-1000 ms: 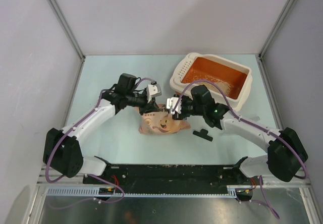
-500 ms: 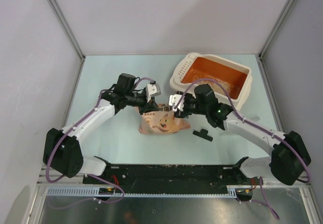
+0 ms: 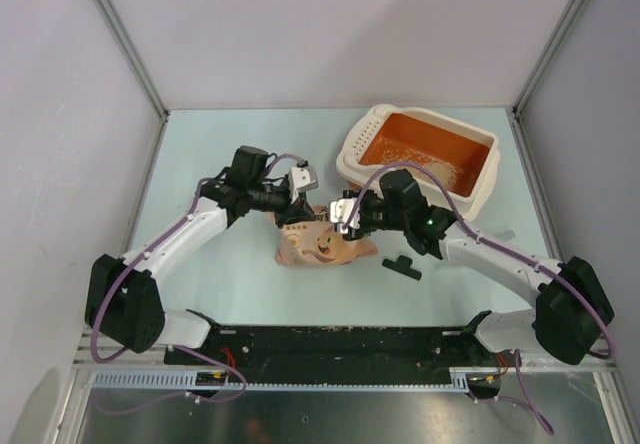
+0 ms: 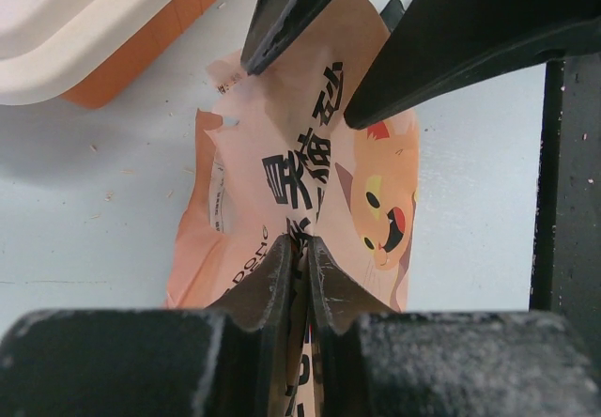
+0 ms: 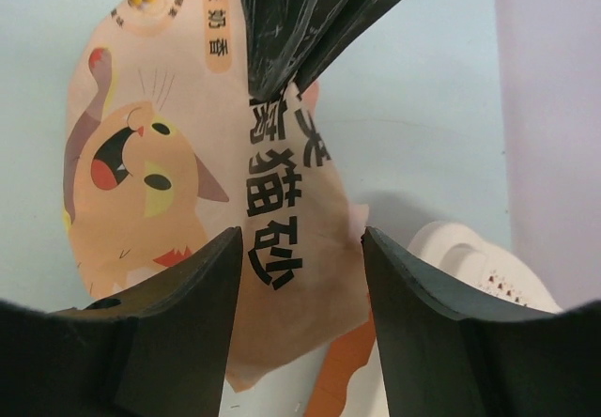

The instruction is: Fill the litter box with clean litter

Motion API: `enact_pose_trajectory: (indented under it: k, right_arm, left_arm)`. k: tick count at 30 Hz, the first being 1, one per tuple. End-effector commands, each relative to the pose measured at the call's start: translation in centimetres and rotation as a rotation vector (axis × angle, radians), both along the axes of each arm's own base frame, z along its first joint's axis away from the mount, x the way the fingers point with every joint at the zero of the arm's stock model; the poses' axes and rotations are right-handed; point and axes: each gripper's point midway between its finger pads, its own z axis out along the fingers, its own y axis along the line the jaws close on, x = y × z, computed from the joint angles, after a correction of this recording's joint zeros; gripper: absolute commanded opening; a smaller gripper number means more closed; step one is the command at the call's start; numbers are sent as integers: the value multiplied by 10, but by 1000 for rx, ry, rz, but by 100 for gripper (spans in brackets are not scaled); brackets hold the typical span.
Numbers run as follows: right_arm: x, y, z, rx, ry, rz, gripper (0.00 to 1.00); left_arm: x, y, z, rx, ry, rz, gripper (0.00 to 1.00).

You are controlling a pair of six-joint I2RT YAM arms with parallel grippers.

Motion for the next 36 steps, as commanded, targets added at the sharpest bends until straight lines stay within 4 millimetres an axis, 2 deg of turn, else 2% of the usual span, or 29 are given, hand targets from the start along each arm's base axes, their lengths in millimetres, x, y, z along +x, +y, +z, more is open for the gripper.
enact_pose_trajectory:
  k: [1, 7, 13, 15, 16, 17, 19, 20, 22, 24, 28, 31, 32, 36]
  right_arm:
    - [8, -2, -13, -29, -2, -3, 59]
    - [16, -6, -23, -34, 35, -39, 56]
    - [18, -7, -35, -40, 99, -69, 48]
    - [18, -8, -39, -46, 127, -81, 37]
    - [17, -10, -42, -47, 155, -93, 28]
    - [20, -14, -41, -37, 172, -112, 24]
    - [24, -16, -34, -4, 224, -148, 14]
    - [27, -20, -27, 24, 247, -161, 10]
    - [29, -20, -10, 90, 313, -184, 4]
    - [28, -23, -5, 111, 353, -194, 3]
    - [21, -22, 3, 157, 418, -173, 0]
    - [20, -24, 9, 201, 480, -162, 0]
    - [20, -25, 12, 233, 535, -178, 0]
    - [34, -39, 18, 347, 688, -233, 0]
  left_arm:
    - [-10, 2, 6, -26, 25, 0, 13]
    - [-10, 3, 6, -28, 30, 1, 13]
    - [-8, 4, 9, -33, 23, 3, 14]
    - [-7, 6, 9, -32, 20, 10, 14]
    - [-7, 7, 8, -33, 18, 10, 14]
    - [-5, 9, 10, -32, 7, 17, 17]
    - [-5, 16, 6, -15, -21, 17, 25]
    - [-4, 21, 6, 4, -52, 27, 32]
    - [-6, 29, -4, 44, -105, 6, 38]
    - [-9, 36, -13, 78, -137, 1, 40]
    - [-4, 44, -23, 130, -180, -4, 29]
    - [4, 55, -26, 155, -180, 42, 5]
    - [5, 60, -26, 153, -173, 60, 0]
    - [11, 81, -21, 95, -86, 180, 0]
